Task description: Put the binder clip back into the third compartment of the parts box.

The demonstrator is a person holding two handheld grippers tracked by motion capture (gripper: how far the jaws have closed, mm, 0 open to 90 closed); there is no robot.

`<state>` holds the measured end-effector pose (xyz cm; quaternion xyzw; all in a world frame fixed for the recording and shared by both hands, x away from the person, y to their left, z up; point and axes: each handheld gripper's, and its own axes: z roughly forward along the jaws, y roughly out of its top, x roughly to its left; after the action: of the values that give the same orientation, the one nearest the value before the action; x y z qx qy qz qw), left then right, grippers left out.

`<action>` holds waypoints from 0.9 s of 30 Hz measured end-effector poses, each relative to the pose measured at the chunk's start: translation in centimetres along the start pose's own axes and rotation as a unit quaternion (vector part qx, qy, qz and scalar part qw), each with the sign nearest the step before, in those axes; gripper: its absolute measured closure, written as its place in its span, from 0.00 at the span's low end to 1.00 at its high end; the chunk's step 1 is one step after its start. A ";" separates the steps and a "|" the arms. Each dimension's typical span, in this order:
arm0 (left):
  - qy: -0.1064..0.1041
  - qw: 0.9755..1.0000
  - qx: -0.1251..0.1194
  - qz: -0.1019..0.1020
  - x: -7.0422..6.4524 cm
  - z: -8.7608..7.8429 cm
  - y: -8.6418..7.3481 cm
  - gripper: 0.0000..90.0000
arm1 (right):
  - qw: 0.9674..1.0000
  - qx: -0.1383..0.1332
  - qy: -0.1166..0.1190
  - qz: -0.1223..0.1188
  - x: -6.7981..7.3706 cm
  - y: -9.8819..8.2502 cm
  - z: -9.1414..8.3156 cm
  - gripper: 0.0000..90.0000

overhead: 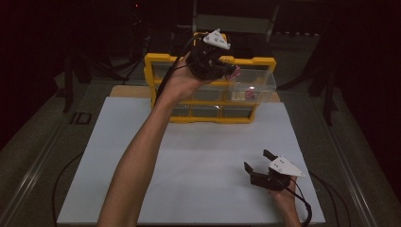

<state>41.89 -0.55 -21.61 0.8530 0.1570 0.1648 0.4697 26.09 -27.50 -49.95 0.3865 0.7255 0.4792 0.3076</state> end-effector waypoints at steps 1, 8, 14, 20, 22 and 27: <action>0.000 1.000 0.001 0.001 0.0 0.1 0.1 0.99 | 1.000 0.000 0.000 0.000 0.0 0.0 0.0 0.14; -0.002 1.000 -0.001 0.003 -0.1 1.0 0.9 0.99 | 1.000 -0.001 0.000 0.001 0.0 0.0 -0.1 0.14; -0.003 1.000 -0.002 0.000 -0.1 1.6 1.3 0.99 | 1.000 -0.002 0.000 0.003 0.0 0.0 -0.1 0.14; -0.004 1.000 -0.001 0.002 -0.2 2.0 1.7 0.99 | 1.000 -0.003 0.000 0.004 -0.1 0.0 -0.1 0.14; -0.004 1.000 -0.002 0.002 -0.2 2.1 1.8 0.99 | 1.000 -0.003 0.000 0.004 0.0 0.0 -0.1 0.14; -0.003 1.000 -0.001 0.001 -0.2 2.6 2.1 0.99 | 1.000 -0.004 0.000 0.005 0.0 0.0 -0.1 0.14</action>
<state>43.01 -3.63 -21.16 0.8531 0.1539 0.1627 0.4712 26.02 -27.59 -49.88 0.3883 0.7217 0.4840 0.3067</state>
